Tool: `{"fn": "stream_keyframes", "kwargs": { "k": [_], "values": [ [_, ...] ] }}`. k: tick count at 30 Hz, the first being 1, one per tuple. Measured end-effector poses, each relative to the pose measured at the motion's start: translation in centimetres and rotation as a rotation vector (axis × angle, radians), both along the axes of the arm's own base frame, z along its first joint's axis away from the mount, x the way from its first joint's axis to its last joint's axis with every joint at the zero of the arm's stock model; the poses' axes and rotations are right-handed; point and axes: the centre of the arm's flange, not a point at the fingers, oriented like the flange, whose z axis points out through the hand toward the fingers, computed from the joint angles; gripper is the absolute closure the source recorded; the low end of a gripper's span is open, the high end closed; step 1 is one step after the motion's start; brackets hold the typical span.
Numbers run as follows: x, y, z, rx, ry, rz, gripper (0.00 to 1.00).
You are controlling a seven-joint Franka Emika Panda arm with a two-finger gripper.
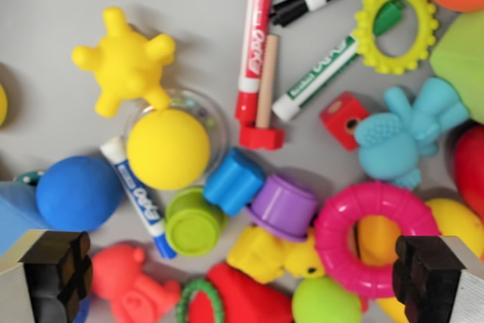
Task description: Pick an object from the bin
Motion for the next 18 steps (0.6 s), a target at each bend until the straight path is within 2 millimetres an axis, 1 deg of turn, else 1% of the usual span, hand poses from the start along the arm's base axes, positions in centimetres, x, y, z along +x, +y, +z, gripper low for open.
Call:
{"fn": "stream_keyframes", "kwargs": {
  "k": [18],
  "values": [
    [-0.1, 4.0, -5.5, 0.012, -0.005, 0.178, 0.0]
  ]
}}
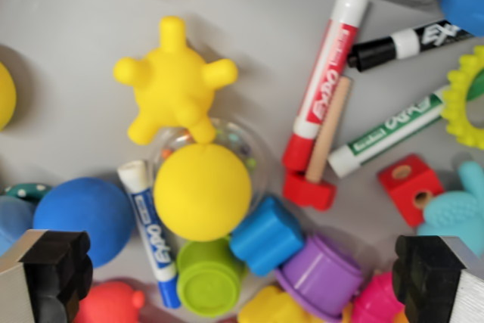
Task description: Pick an object from the bin
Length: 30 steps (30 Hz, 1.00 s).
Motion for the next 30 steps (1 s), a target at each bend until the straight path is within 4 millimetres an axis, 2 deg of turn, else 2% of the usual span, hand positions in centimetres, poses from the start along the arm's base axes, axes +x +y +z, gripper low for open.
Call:
{"fn": "stream_keyframes", "kwargs": {
  "k": [21, 30],
  "values": [
    [-0.3, 5.0, -7.1, 0.013, -0.004, 0.224, 0.0],
    [-0.3, 5.0, -10.9, 0.014, -0.004, 0.233, 0.0]
  ]
}}
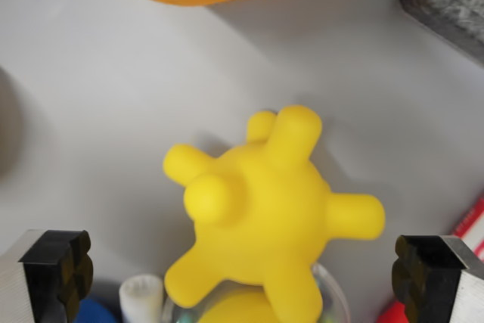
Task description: Pick an object from the bin
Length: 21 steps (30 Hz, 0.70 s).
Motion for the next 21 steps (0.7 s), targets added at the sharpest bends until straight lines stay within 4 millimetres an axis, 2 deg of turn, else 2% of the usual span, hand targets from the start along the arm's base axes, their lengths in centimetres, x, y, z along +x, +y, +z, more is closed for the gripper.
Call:
{"fn": "stream_keyframes", "kwargs": {
  "k": [12, 21],
  "values": [
    [0.2, 0.1, -3.9, 0.002, -0.009, 0.001, 0.0],
    [0.6, 0.0, -4.7, 0.002, -0.023, -0.001, 0.0]
  ]
}}
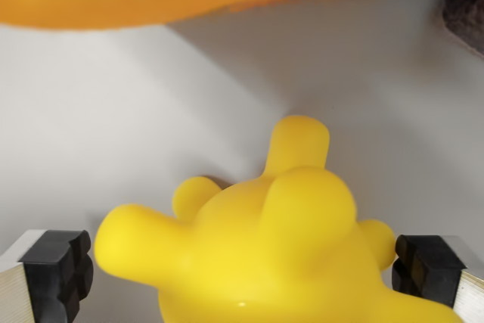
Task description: Pick an object from the bin
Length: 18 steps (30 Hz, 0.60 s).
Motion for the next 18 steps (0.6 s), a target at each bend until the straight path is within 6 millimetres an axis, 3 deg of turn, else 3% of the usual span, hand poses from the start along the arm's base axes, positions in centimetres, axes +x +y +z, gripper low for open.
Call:
{"fn": "stream_keyframes", "kwargs": {
  "k": [4, 5, 18],
  "values": [
    [-0.05, -0.16, -0.68, -0.001, 0.002, -0.002, 0.0],
    [-0.08, -0.14, -0.86, -0.001, 0.003, -0.002, 1.0],
    [0.03, -0.13, -0.85, -0.001, -0.001, -0.002, 1.0]
  ]
}}
